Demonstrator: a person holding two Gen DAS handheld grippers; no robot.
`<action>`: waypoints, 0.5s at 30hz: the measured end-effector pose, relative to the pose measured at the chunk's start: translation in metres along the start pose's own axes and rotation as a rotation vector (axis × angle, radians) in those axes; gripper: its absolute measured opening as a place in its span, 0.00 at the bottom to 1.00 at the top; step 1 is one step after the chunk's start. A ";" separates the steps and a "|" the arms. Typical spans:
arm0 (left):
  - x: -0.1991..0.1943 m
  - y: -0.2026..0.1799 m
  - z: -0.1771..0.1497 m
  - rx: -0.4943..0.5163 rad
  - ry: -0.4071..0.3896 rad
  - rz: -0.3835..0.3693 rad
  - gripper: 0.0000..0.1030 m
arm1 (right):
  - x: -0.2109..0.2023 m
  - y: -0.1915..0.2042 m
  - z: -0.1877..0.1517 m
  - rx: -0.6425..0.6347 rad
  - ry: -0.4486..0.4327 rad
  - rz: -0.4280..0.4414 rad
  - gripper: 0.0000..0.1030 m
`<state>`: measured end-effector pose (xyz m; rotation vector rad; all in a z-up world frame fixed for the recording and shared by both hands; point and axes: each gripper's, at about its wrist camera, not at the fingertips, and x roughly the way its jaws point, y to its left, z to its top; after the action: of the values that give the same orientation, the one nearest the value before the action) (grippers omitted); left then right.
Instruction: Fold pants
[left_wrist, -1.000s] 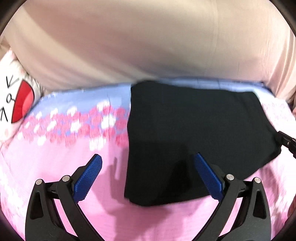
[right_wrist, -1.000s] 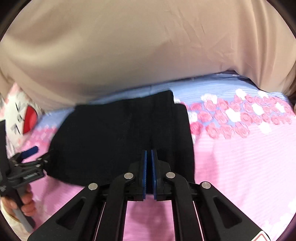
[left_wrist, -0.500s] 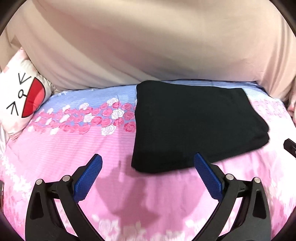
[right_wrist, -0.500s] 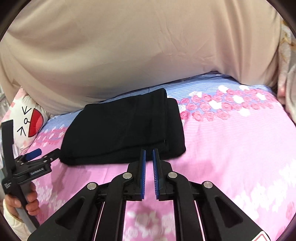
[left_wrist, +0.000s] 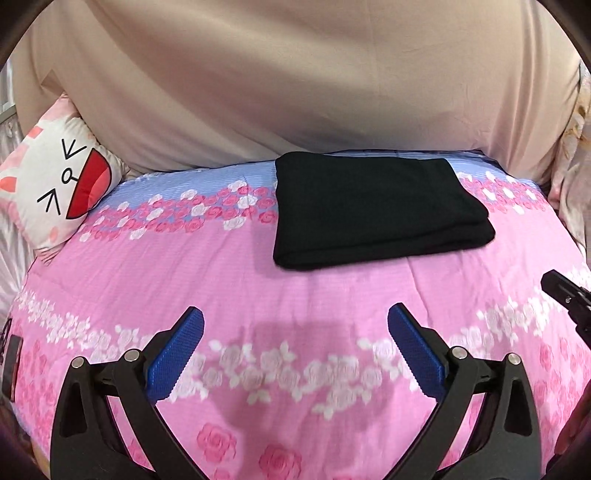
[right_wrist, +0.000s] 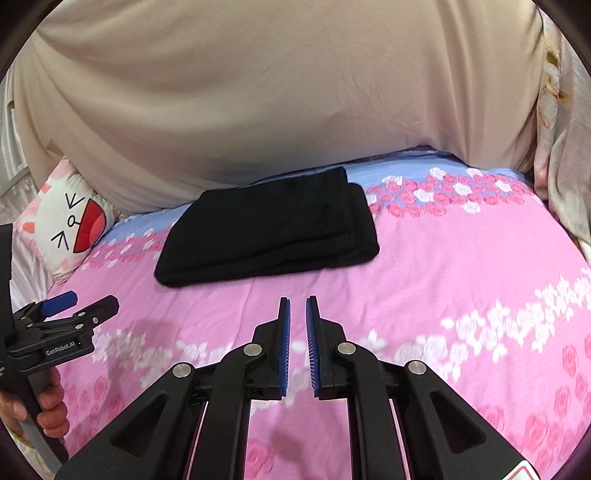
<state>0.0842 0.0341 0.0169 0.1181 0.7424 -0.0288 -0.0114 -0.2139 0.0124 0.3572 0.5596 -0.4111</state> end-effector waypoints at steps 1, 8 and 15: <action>-0.005 0.000 -0.004 0.003 -0.003 0.006 0.95 | -0.003 0.002 -0.004 0.004 -0.001 0.002 0.10; -0.027 -0.006 -0.038 0.019 -0.052 0.014 0.95 | -0.025 0.020 -0.037 -0.012 -0.060 -0.043 0.24; -0.015 -0.010 -0.058 0.006 -0.074 0.005 0.95 | -0.026 0.026 -0.059 -0.057 -0.098 -0.131 0.24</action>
<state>0.0334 0.0309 -0.0167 0.1238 0.6685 -0.0305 -0.0449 -0.1595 -0.0136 0.2452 0.4998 -0.5344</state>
